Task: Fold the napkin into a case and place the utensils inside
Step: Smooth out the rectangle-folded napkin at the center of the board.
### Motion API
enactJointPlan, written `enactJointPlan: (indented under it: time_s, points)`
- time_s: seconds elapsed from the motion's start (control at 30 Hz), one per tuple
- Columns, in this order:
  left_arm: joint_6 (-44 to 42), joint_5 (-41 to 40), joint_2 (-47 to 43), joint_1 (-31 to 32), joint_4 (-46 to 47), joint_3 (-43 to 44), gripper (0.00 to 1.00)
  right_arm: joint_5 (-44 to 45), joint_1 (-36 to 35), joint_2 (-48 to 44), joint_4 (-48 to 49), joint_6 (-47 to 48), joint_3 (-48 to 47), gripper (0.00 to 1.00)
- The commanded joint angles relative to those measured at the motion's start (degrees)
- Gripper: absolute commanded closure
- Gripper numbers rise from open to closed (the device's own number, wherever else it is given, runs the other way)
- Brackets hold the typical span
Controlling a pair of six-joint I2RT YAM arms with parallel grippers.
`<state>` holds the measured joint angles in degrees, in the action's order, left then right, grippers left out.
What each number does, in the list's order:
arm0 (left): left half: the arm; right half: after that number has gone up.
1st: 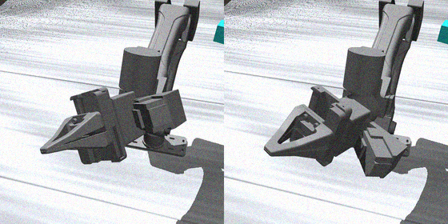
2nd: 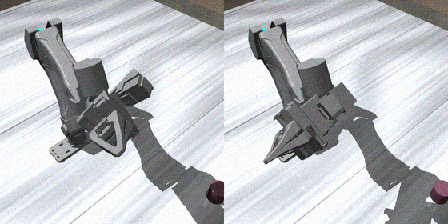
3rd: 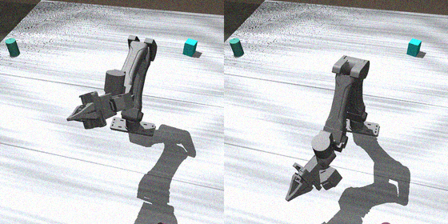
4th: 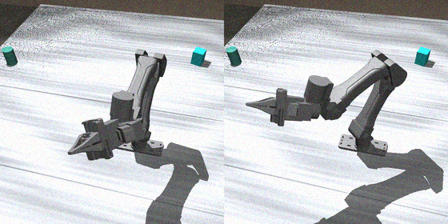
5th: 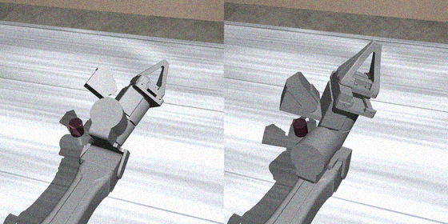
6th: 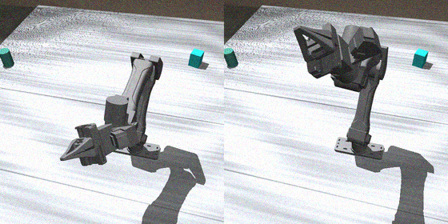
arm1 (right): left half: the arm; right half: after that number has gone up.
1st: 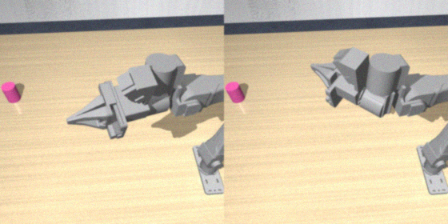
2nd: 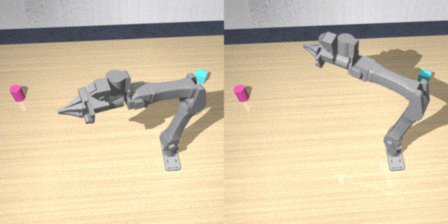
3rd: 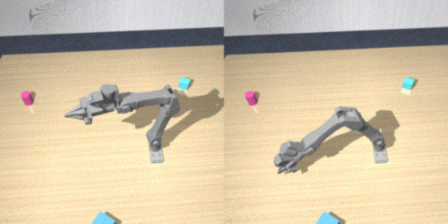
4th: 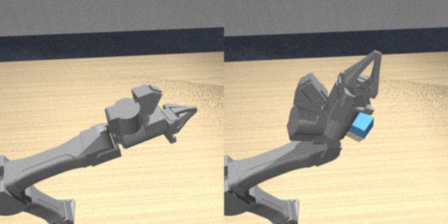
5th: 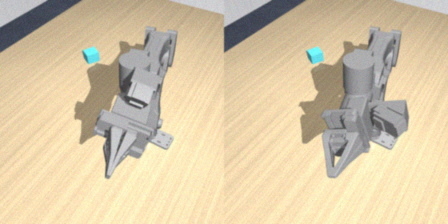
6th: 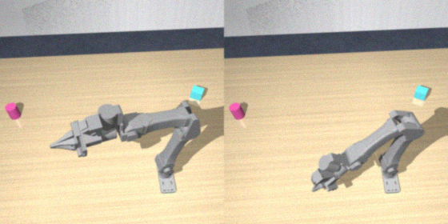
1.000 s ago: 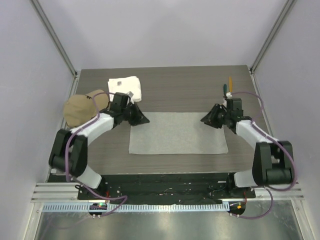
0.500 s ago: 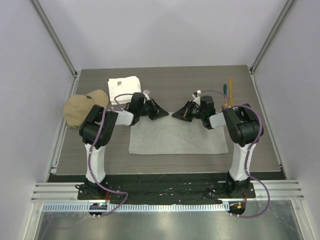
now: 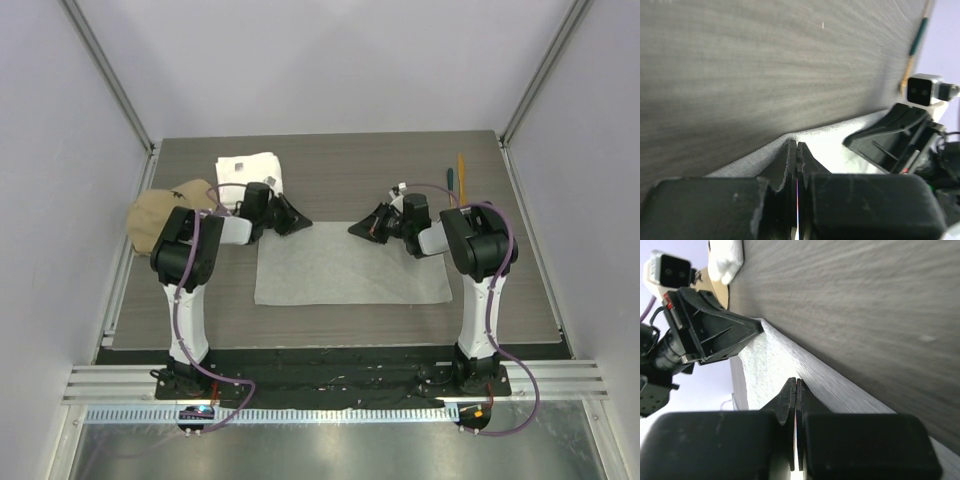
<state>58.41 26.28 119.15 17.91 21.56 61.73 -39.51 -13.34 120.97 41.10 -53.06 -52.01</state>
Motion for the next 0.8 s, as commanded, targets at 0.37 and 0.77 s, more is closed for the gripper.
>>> enactJointPlan:
  time_s: [0.37,0.77]
  points:
    - [-3.67,-1.06,-5.86,0.55,-6.73,4.72,1.00,3.30,0.07,3.05,-0.49,-3.02,-5.56,0.99]
    - [-1.29,-1.50,-5.07,-9.82,2.16,-3.90,1.00,1.45,0.16,4.72,-1.73,-1.61,-6.44,0.99]
